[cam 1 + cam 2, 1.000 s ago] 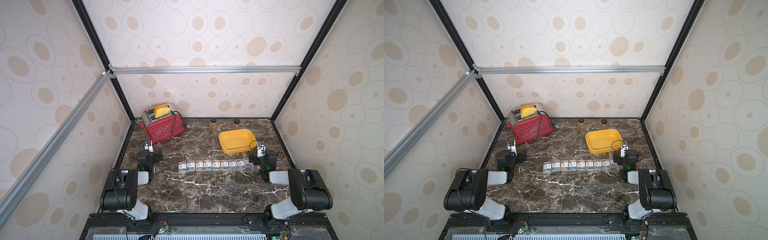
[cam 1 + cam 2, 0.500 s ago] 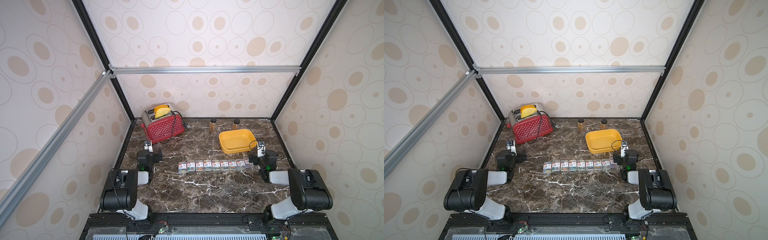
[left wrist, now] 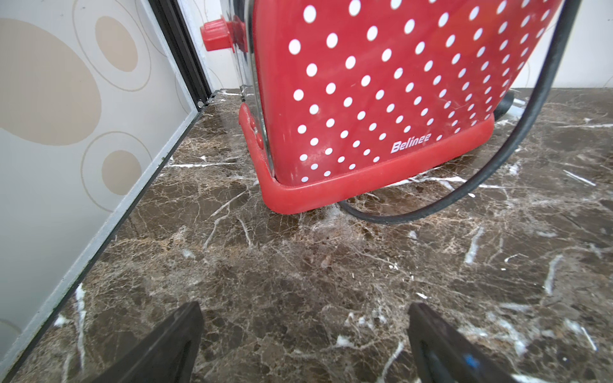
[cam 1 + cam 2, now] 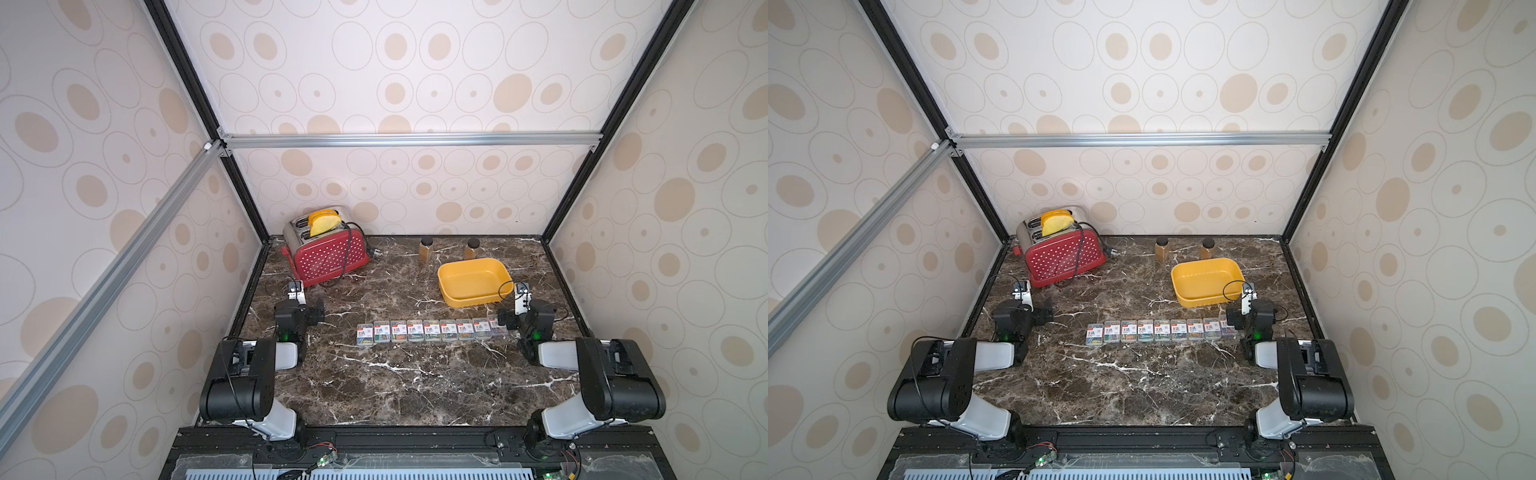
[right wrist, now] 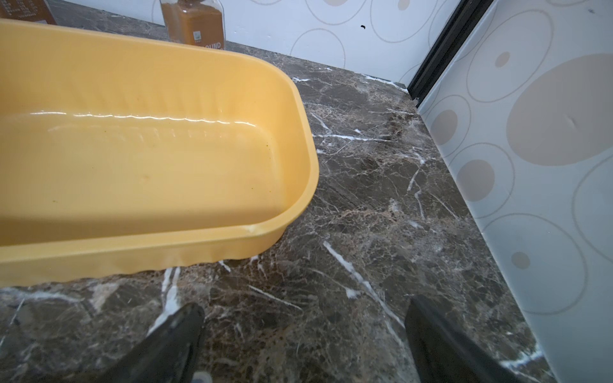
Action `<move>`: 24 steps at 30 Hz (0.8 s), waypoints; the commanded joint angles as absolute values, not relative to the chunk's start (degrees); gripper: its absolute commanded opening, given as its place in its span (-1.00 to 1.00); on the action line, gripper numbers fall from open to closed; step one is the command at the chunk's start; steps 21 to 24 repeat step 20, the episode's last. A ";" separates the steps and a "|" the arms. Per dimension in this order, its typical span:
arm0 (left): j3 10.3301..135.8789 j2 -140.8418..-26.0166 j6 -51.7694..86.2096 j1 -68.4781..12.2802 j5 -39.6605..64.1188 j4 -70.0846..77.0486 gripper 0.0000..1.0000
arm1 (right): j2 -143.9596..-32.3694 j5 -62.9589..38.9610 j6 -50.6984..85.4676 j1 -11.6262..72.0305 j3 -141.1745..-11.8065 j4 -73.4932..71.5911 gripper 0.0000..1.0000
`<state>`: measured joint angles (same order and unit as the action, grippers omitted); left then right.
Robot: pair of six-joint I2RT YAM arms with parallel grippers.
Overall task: Take the paper clips out of the storage box
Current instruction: Reset both arms
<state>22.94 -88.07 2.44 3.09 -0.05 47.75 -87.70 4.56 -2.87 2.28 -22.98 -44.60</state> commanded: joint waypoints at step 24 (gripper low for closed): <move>24.52 -88.22 1.31 2.35 -1.57 47.60 0.98 | -88.04 4.04 -3.11 2.12 -23.93 -45.36 0.99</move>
